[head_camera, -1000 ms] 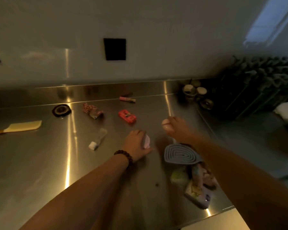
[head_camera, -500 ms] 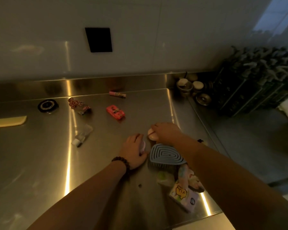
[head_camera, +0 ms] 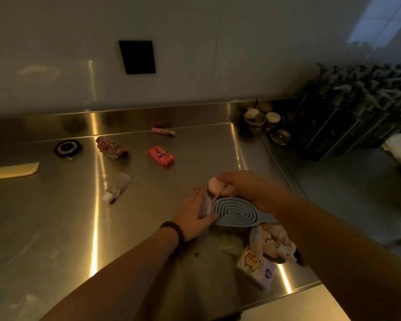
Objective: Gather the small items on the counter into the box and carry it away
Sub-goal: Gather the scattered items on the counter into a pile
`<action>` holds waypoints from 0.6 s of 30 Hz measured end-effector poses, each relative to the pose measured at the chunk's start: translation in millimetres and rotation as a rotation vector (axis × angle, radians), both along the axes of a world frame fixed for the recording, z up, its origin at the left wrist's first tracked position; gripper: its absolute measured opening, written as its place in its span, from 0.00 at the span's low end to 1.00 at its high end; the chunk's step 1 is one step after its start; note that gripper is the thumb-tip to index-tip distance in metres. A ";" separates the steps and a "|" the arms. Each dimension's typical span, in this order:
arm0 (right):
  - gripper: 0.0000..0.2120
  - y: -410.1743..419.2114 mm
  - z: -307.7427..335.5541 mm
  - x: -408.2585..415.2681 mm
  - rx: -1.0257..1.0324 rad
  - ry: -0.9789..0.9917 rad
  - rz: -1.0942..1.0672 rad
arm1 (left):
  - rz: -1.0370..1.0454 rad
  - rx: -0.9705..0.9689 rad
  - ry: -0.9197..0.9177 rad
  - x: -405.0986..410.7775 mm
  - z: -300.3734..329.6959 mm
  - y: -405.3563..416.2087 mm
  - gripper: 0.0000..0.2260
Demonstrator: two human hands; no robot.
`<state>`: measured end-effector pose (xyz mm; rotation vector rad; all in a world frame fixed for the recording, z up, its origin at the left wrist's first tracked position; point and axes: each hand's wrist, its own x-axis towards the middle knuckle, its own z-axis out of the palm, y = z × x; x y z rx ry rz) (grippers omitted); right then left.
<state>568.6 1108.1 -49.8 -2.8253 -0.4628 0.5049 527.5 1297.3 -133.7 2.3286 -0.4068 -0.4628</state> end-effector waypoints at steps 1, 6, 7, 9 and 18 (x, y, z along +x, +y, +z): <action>0.16 -1.9 -0.5 -1.6 0.006 -0.009 -0.032 | -0.010 -0.008 0.006 -2.5 1.5 -1.6 0.42; 0.20 4.6 1.7 8.5 0.079 0.201 -0.104 | -0.004 -0.030 0.013 -6.0 9.1 7.9 0.40; 0.23 8.6 0.9 14.5 0.038 0.171 -0.109 | 0.024 -0.034 0.011 -4.4 11.0 14.1 0.39; 0.27 21.6 0.4 25.0 0.001 0.090 -0.079 | 0.097 -0.015 -0.057 0.8 15.5 30.0 0.37; 0.30 130.9 -34.9 82.3 0.147 -0.021 -0.023 | 0.541 0.312 -0.369 36.0 19.4 139.3 0.32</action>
